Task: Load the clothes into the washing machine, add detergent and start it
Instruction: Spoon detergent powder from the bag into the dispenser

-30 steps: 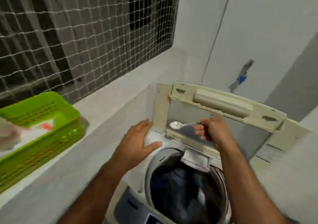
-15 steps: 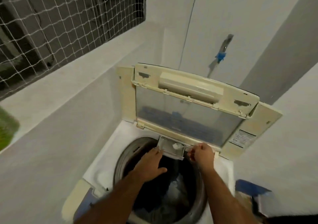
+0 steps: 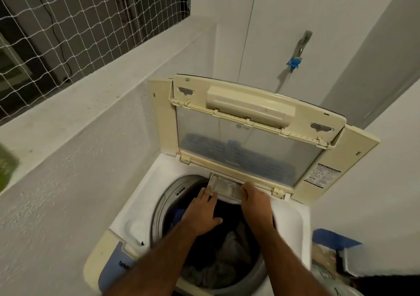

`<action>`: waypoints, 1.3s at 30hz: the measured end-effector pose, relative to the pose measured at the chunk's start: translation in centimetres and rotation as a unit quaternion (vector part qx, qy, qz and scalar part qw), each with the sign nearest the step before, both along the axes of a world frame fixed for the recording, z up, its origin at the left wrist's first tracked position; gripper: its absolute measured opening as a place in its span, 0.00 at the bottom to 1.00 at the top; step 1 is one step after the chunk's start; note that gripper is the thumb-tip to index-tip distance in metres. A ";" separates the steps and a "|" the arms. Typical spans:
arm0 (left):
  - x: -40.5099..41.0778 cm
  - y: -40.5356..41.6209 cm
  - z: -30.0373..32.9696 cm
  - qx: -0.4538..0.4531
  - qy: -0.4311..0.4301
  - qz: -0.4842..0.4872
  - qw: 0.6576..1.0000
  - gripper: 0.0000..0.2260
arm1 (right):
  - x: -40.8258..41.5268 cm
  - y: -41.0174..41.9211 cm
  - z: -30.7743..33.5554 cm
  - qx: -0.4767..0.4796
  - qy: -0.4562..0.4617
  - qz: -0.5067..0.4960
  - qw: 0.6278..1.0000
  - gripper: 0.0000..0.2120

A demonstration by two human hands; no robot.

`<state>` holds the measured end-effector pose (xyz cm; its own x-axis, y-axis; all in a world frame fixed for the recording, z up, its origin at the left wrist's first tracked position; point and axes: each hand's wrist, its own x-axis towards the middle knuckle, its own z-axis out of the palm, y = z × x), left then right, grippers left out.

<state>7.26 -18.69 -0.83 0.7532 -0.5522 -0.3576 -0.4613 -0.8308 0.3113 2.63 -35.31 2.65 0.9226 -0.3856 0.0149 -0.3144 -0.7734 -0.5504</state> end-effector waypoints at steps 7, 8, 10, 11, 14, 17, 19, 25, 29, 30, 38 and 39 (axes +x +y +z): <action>-0.2 2.7 3.2 -0.061 -0.033 0.029 0.997 0.39 | 0.4 1.8 2.8 0.135 -0.089 -0.128 0.979 0.09; -0.2 3.6 4.0 -0.075 -0.040 0.040 0.996 0.39 | 0.7 2.5 3.6 0.184 -0.110 -0.156 0.964 0.09; -0.4 5.5 6.1 -0.099 -0.064 0.058 0.991 0.37 | 1.2 4.1 5.0 0.309 -0.139 -0.202 0.919 0.08; -0.5 6.6 7.3 -0.111 -0.076 0.064 0.989 0.36 | 1.6 5.0 5.8 0.372 -0.151 -0.212 0.891 0.08; -1.5 10.2 11.9 -0.148 -0.108 0.083 0.980 0.35 | 3.0 7.8 8.4 0.491 -0.174 -0.193 0.831 0.08; -2.5 14.9 16.2 -0.201 -0.172 0.084 0.961 0.36 | 3.9 12.0 12.4 0.544 -0.198 -0.142 0.803 0.10; -3.2 18.1 18.9 -0.216 -0.211 0.090 0.949 0.37 | 4.5 14.9 15.2 0.568 -0.208 -0.100 0.790 0.10; -5.2 27.1 25.9 -0.226 -0.304 0.126 0.917 0.36 | 6.6 24.0 21.8 0.618 -0.197 0.026 0.761 0.08; -7.1 33.2 28.8 -0.234 -0.353 0.149 0.894 0.34 | 6.9 29.8 25.1 0.607 -0.183 0.116 0.765 0.08; -7.5 34.7 29.2 -0.231 -0.362 0.160 0.889 0.34 | 7.0 31.2 25.7 0.599 -0.178 0.138 0.769 0.08; -9.0 44.2 29.1 -0.160 -0.314 0.288 0.890 0.47 | 8.5 40.2 28.4 0.412 -0.092 0.340 0.840 0.10; -9.0 44.8 28.7 -0.154 -0.308 0.286 0.894 0.48 | 8.8 41.1 28.4 0.366 -0.087 0.365 0.852 0.10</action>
